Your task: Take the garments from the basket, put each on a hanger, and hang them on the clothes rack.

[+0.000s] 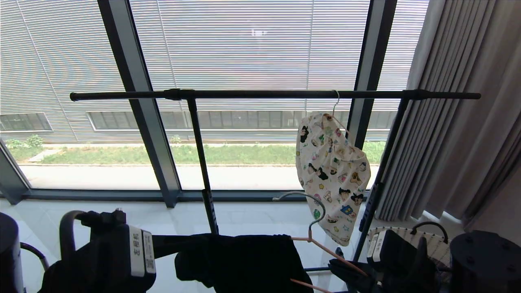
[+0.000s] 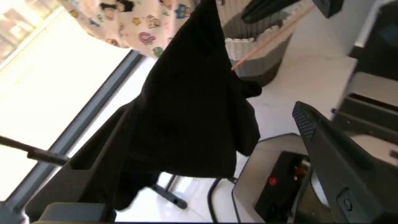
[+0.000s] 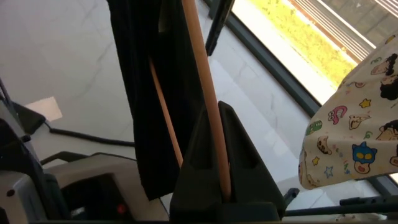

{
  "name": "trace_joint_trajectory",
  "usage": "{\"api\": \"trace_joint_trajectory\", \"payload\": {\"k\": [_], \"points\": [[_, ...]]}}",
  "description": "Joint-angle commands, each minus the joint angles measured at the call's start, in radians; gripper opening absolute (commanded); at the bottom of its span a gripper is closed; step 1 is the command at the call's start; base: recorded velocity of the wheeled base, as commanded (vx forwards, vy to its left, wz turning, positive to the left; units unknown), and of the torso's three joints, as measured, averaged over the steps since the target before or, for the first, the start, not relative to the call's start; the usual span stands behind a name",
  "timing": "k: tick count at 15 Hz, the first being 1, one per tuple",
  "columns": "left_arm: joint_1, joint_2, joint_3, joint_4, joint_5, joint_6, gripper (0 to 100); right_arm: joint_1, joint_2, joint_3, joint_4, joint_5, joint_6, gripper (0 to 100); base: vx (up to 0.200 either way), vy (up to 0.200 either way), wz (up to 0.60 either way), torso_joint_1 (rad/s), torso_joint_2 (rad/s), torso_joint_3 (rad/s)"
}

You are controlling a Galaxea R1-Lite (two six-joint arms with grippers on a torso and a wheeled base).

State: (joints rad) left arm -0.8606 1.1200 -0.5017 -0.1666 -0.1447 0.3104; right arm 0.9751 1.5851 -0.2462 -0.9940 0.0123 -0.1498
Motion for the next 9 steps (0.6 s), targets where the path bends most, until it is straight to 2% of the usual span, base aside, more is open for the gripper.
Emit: {"api": "trace_joint_trajectory", "payload": {"k": [1,3,6,9], "points": [[0.018,-0.025,0.034,-0.002,-0.05,0.032,100,0.007,-0.083,0.068,0.0,0.028,-0.036,0,0.0,0.0,0.0,0.0,0.0,0.0],[0.017,0.044,0.025,-0.022,-0.092,0.072,100,0.028,-0.088,0.077,0.0,0.037,-0.054,0,0.0,0.0,0.0,0.0,0.0,0.0],[0.008,0.153,0.011,-0.1,-0.144,0.072,100,0.076,-0.074,0.068,0.0,0.032,-0.056,0,0.0,0.0,0.0,0.0,0.0,0.0],[0.006,0.231,-0.011,-0.103,-0.168,0.076,100,0.108,-0.07,0.068,0.0,0.029,-0.056,0,0.0,0.0,0.0,0.0,0.0,0.0]]}}
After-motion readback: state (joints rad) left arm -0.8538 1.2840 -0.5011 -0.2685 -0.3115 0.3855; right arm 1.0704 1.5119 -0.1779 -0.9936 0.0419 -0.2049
